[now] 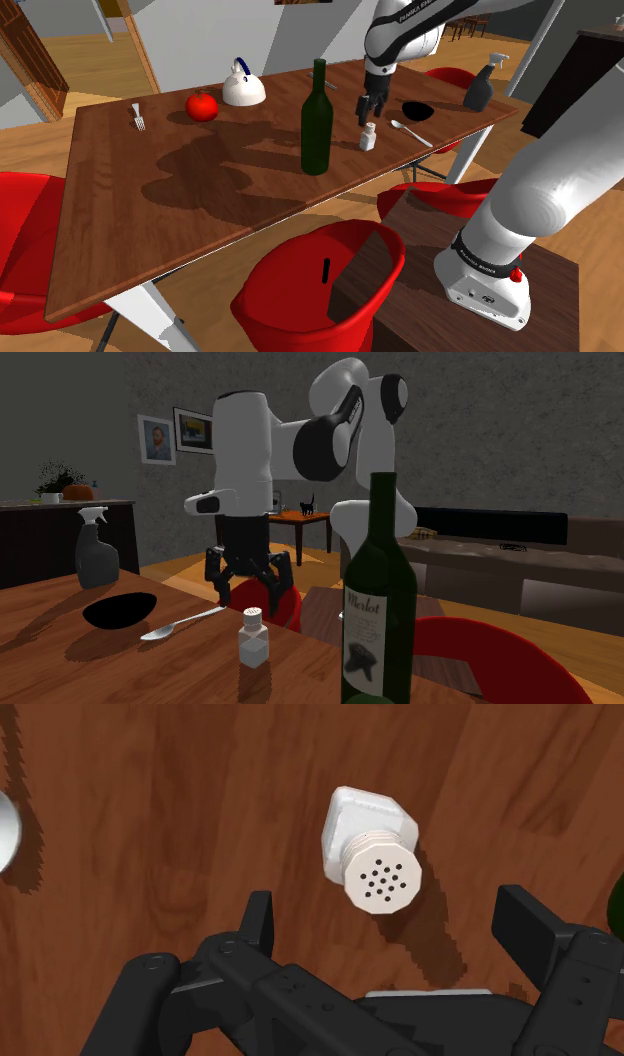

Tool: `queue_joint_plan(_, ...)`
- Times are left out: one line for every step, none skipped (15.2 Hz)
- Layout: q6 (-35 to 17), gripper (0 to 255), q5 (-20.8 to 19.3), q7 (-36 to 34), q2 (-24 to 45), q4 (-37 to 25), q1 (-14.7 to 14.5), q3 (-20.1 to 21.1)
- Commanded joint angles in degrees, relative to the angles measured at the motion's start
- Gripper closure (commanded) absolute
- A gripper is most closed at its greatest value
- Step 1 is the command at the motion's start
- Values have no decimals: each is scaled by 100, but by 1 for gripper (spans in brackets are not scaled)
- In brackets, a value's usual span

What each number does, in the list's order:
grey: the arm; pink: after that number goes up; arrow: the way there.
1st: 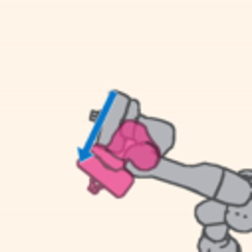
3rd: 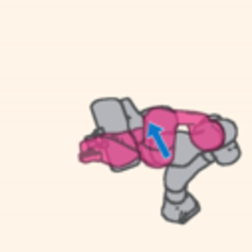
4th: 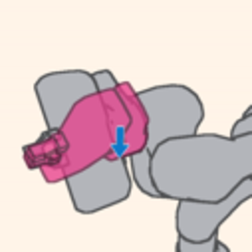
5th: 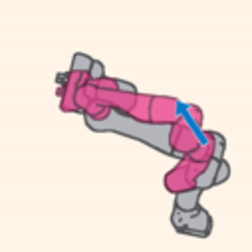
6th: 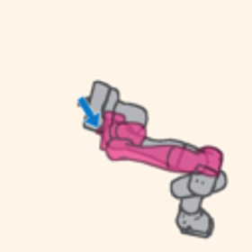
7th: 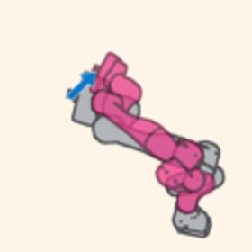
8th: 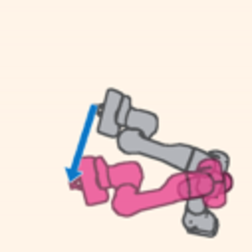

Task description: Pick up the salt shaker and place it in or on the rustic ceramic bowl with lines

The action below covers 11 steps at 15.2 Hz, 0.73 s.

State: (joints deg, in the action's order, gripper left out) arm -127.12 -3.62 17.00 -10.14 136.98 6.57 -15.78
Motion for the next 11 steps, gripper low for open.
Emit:
queue_joint_plan(-153,0,17,4,74,78,-6,-4)
queue_joint_plan(-283,0,35,19,148,136,-9,-13)
queue_joint_plan(-283,0,34,18,147,137,-9,-12)
queue_joint_plan(-283,0,35,19,148,136,-9,-12)
queue_joint_plan(-283,0,35,19,148,136,-9,-12)
queue_joint_plan(-283,0,35,19,148,136,-9,-12)
queue_joint_plan(-283,0,35,19,148,136,-9,-12)
queue_joint_plan(-283,0,35,19,148,136,-9,-12)
queue_joint_plan(-283,0,35,19,148,136,-9,-12)
queue_joint_plan(-283,0,35,19,148,136,-9,-12)
queue_joint_plan(-283,255,35,19,148,136,-9,-12)
